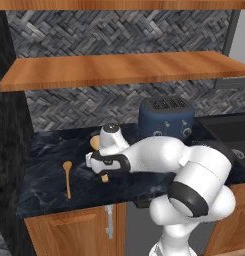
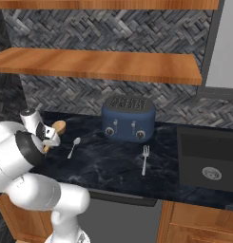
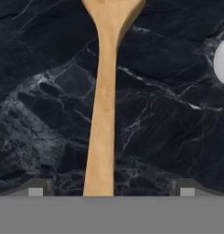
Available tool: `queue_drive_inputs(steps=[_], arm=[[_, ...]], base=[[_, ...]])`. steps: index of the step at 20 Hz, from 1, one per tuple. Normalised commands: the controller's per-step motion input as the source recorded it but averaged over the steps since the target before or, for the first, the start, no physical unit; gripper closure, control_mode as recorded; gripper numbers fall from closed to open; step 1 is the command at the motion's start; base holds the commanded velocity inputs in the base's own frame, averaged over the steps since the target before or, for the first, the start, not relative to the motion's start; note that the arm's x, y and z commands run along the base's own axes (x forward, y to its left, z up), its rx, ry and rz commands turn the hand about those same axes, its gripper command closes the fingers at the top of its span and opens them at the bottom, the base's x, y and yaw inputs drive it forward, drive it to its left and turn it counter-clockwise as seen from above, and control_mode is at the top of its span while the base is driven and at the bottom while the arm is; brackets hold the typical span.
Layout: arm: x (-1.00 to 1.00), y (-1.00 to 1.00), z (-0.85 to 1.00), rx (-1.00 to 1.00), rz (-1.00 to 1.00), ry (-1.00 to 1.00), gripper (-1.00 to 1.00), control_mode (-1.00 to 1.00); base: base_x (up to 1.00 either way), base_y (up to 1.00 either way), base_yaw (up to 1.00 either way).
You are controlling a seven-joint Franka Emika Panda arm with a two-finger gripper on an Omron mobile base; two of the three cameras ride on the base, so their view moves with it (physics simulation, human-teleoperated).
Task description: Organize the utensils by type. Pick up the wooden spoons from the counter and place them in the open cabinet. Then pick up the metallic utensils from the counter and place them in the open drawer.
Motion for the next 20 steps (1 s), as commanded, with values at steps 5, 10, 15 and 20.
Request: queue_drive_inputs(steps=[5,10,15,20], arm=[[0.19,0.02,-0.19,-0.01,0.00,0.03,-1.00,-1.00],[0.13,0.00,-0.18,0.00,0.00,0.00,-1.00,-1.00],[0.14,0.07,-0.13,0.00,0.00,0.00,-1.00,-1.00],[0.19,0.12,-0.09,0.00,0.00,0.00,-1.00,-1.00]], base=[[0.00,0.00,0.00],[0.00,0.00,0.00],[0.00,0.00,0.00],[0.00,0.00,0.00]])
